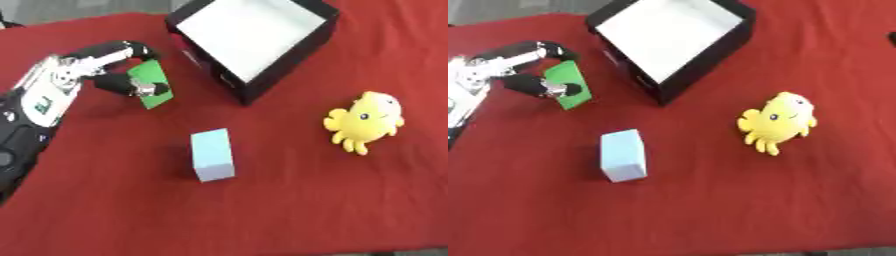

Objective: Pick up objects on the table and place them in the box.

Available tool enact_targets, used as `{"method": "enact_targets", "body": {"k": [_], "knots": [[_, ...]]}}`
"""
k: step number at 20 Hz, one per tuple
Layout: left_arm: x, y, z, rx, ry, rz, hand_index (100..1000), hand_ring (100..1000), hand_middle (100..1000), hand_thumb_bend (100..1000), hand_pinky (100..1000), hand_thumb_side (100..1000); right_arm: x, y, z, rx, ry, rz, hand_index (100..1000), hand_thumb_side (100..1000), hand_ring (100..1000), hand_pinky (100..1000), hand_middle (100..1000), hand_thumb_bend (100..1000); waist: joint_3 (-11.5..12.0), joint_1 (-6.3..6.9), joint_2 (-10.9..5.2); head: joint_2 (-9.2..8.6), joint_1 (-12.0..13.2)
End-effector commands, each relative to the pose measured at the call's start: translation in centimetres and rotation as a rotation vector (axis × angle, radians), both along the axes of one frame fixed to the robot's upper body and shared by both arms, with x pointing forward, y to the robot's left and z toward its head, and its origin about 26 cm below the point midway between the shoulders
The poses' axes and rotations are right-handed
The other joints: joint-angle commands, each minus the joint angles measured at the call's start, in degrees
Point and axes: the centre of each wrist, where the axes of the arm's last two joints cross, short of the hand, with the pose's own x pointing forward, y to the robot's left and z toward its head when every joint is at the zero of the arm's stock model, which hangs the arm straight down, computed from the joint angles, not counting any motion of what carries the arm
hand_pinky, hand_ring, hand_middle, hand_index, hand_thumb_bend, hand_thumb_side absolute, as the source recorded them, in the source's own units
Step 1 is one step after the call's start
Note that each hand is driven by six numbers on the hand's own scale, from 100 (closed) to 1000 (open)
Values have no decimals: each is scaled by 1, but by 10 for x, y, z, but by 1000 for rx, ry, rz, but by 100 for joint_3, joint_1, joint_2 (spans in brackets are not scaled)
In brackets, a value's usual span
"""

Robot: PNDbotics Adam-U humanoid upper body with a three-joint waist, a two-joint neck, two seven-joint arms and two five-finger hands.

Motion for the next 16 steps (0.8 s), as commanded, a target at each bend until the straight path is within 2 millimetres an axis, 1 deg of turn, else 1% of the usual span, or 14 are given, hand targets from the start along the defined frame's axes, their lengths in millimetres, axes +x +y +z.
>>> {"method": "enact_targets", "body": {"k": [1,6,7,8,9,10,12,13,14,16], "knots": [[1,10,10,15,-29,19,922,887,831,500,971,683,-1,-1,8,-19,-24,-3,924,522,761,861,768,100,-7,-138,-56,-78,-64],[2,12,7,19,-30,26,922,871,814,504,956,673,0,-1,8,-19,-24,0,924,524,761,861,768,100,-19,-131,-58,-83,-73],[2,12,6,19,-29,28,922,861,804,504,950,674,0,-1,8,-20,-24,0,924,524,761,861,768,100,-20,-129,-59,-84,-73],[2,12,6,19,-29,29,921,847,775,503,942,675,0,-1,8,-21,-23,1,923,524,761,861,768,100,-21,-127,-60,-86,-72],[2,12,5,19,-29,30,921,847,775,503,942,675,0,-1,8,-22,-23,2,923,524,761,861,768,100,-22,-126,-60,-88,-71],[3,12,5,19,-27,29,919,802,703,496,913,676,0,-1,8,-23,-23,2,923,526,761,861,768,100,-23,-126,-60,-90,-71],[3,12,3,20,-17,28,921,732,622,483,866,661,0,-1,8,-23,-23,2,922,526,761,861,769,100,-26,-128,-59,-96,-70],[3,12,2,22,-11,27,921,732,622,483,866,661,0,-1,8,-23,-23,2,922,526,761,861,769,100,-28,-128,-58,-97,-69],[3,12,1,24,-4,25,925,679,589,468,824,638,0,-1,8,-24,-23,2,922,527,761,861,769,100,-30,-129,-57,-98,-68],[4,12,0,31,11,22,925,646,559,442,780,573,0,-1,8,-24,-24,3,922,527,761,861,769,100,-34,-130,-54,-93,-66]]}}
